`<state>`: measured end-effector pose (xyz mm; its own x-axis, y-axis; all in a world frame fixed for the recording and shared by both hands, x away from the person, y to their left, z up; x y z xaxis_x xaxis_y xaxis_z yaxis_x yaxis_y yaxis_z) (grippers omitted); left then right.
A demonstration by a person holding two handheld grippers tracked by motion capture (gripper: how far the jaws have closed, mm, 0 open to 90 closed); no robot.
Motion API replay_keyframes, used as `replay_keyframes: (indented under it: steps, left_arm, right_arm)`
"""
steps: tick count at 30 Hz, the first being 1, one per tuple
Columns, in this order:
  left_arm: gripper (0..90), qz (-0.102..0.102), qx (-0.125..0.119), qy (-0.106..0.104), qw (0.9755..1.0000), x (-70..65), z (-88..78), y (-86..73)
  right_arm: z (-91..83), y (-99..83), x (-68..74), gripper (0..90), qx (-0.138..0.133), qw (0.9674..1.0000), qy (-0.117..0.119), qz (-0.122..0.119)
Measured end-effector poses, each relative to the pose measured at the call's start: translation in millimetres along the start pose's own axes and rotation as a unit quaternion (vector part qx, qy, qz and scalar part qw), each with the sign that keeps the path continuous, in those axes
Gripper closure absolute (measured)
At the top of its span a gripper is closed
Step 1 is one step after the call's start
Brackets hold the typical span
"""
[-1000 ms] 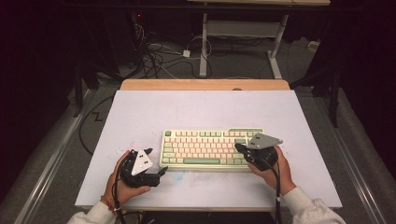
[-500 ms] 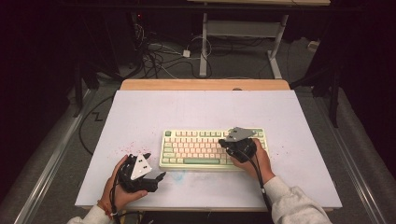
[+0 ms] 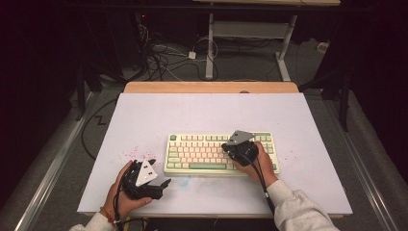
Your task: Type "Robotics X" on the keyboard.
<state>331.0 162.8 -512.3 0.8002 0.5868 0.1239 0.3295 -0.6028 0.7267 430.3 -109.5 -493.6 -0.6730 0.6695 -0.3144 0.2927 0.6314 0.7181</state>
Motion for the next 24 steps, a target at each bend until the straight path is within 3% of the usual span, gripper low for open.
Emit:
replay_keyframes:
  steps: [4, 7, 13, 19, 24]
  left_arm:
    - [16.4, 0.001, 0.000, -0.003, 1.0000, -1.2, 0.3, 0.3]
    - [16.4, 0.002, 0.000, -0.003, 1.0000, -1.3, 0.2, 0.5]
    - [16.4, 0.004, 0.000, -0.002, 1.0000, -1.2, -0.1, 1.2]
    - [16.5, 0.001, 0.003, -0.004, 1.0000, -0.3, 0.7, -0.2]
    - [16.5, 0.000, 0.000, -0.002, 1.0000, 0.5, 0.3, 0.7]
  right_arm:
    - [2.0, -1.5, 1.1, 90.0, 0.016, 0.9998, -0.007, -0.014]
    - [-0.6, -1.0, 3.1, 90.0, 0.019, 0.9997, 0.000, -0.015]
    - [-12.4, 4.5, 0.4, 90.0, -0.013, 0.9999, -0.001, 0.007]
    - [-32.8, 10.8, -7.0, 90.0, -0.043, 0.9989, -0.001, 0.016]
    - [-45.3, 13.1, -4.9, 90.0, -0.056, 0.9983, 0.003, 0.014]
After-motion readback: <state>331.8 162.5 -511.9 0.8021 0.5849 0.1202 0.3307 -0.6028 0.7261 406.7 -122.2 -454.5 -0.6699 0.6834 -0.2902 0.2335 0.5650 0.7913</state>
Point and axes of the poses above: each handheld gripper's, and its own axes: z roughly forward along the jaws, y roughly out of its top, x roughly to its left, the point moved 6 cm from there along z, roughly forward along the jaws, and after that the axes turned 8 degrees about -y, right-handed, at the moved point
